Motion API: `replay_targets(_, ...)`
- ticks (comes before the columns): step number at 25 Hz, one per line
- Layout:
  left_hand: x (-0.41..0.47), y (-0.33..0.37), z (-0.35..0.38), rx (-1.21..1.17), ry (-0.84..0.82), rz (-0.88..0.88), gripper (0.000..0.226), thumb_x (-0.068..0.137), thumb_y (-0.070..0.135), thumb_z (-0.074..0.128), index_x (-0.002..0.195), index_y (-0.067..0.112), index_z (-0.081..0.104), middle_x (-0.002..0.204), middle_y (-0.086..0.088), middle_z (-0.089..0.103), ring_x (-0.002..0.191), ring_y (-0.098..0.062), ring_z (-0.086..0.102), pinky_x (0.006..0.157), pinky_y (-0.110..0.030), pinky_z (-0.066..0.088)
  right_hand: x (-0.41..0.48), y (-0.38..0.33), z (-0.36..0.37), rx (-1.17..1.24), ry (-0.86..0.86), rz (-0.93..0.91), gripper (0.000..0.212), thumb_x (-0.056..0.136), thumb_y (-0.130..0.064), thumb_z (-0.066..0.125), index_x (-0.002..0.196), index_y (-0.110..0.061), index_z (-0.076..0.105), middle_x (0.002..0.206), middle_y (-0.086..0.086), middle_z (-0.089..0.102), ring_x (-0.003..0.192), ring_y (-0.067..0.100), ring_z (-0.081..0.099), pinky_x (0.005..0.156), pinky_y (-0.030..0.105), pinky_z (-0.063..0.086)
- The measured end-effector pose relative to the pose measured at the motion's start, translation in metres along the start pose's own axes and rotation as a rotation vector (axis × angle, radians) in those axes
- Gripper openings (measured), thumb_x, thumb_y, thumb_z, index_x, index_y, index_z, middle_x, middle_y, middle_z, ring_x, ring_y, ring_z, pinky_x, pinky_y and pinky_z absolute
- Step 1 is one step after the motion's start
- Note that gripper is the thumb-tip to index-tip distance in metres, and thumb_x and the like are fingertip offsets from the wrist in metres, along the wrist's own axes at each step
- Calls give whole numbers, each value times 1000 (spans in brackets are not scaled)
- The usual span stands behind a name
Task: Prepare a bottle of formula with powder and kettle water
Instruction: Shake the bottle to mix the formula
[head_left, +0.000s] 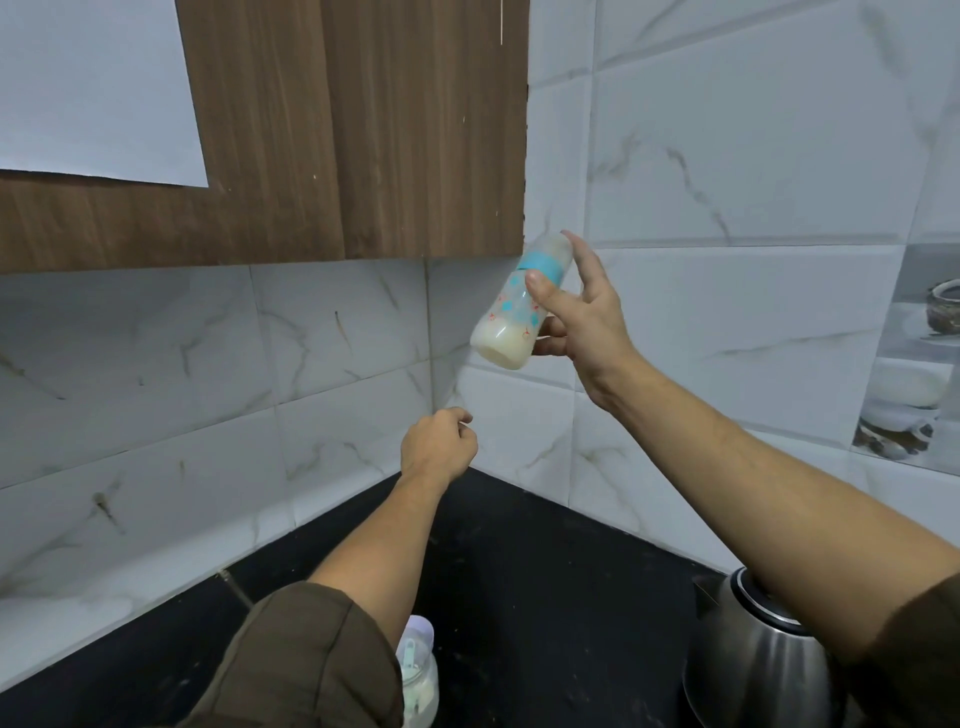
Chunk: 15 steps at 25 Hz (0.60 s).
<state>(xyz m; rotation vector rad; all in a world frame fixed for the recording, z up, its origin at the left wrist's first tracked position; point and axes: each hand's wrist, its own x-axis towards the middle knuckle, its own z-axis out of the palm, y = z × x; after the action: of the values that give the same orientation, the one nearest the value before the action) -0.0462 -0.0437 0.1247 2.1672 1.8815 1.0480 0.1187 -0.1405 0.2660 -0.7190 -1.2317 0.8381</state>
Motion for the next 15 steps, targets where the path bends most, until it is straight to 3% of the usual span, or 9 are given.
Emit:
replay_targets(6,2,-4,-2,13,6,-15,42,99,19,46,136,24,67,126,0,74,115,-26,66,93,-35,53,25,-7,-8,492,487,-39,75,98,-30,72,158,-35,27,139,7,56,106,36,74,70,42,66)
replay_targets(8,5,-4,-1,11,4,-17,43,99,19,46,136,24,67,126,0,74,114,-26,66,93,-36,53,22,-7,-8,412,371,-2,72,99,-30,71,157,-33,29,135,9,60,101,35,76,71,43,66)
replay_targets(11,5,1,2,4,-9,-13,41,99,20,47,136,24,67,124,0,74,111,-25,67,91,-35,54,8,-4,-7,7,-29,23,69,97,-27,73,155,-35,37,125,13,69,85,32,77,65,39,62)
replay_targets(12,5,3,2,3,-9,-8,41,100,20,48,136,24,67,124,0,74,110,-25,67,91,-34,54,7,-2,-8,-59,-80,8,69,96,-26,74,154,-37,38,122,13,70,84,31,77,63,37,61)
replay_targets(13,5,5,2,2,-9,-2,41,100,20,48,136,24,67,124,-1,74,111,-25,67,90,-34,54,7,-2,-8,-37,-52,-12,70,97,-26,74,155,-38,37,122,12,70,82,30,77,63,37,61)
replay_targets(15,5,6,2,5,-7,1,42,99,19,47,136,24,67,125,-1,74,113,-26,67,90,-34,52,13,-4,-8,164,167,-32,70,98,-28,73,156,-36,34,127,9,66,85,31,77,67,39,63)
